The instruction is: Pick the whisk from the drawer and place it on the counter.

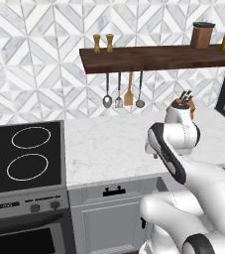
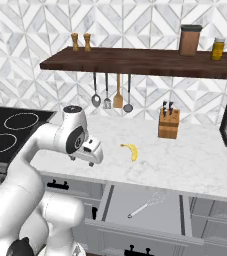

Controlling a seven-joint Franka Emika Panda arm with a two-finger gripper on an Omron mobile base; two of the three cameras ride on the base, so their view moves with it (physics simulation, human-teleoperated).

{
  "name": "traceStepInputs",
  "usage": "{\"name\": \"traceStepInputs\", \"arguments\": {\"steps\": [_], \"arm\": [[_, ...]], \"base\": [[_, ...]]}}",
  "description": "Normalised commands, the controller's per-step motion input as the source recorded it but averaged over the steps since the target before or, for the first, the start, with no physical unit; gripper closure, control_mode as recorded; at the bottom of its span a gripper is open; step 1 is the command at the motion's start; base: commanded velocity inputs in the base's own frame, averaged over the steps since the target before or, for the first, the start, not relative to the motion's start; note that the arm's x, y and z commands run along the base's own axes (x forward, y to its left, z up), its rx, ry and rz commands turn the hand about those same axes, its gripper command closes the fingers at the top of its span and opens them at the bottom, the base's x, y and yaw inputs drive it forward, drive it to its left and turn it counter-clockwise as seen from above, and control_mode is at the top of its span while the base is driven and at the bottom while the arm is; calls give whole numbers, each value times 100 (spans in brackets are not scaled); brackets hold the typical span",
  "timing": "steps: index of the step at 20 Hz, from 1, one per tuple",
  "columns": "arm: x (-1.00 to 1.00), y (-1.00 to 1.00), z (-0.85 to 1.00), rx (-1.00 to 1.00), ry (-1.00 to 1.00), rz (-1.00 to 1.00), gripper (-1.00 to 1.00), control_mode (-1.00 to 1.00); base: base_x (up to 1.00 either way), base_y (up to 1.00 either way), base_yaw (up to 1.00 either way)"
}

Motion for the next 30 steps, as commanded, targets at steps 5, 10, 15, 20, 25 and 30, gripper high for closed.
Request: {"name": "traceStepInputs", "arguments": {"steps": [5, 10, 15, 20, 25, 30], "arm": [[18, -13, -42, 0, 8, -28, -100, -100], [2, 0, -11, 0, 3, -25, -100, 100], [0, 0, 0, 0, 0, 0, -100, 100], [0, 0, 0, 0, 0, 0, -100, 100], [0, 0, 0, 0, 0, 0, -100, 100], [0, 0, 0, 0, 0, 0, -100, 100]], "base": [[0, 0, 0], [1, 29, -39], [6, 58, -73], [16, 41, -82], [11, 57, -77], [-19, 74, -67]]}}
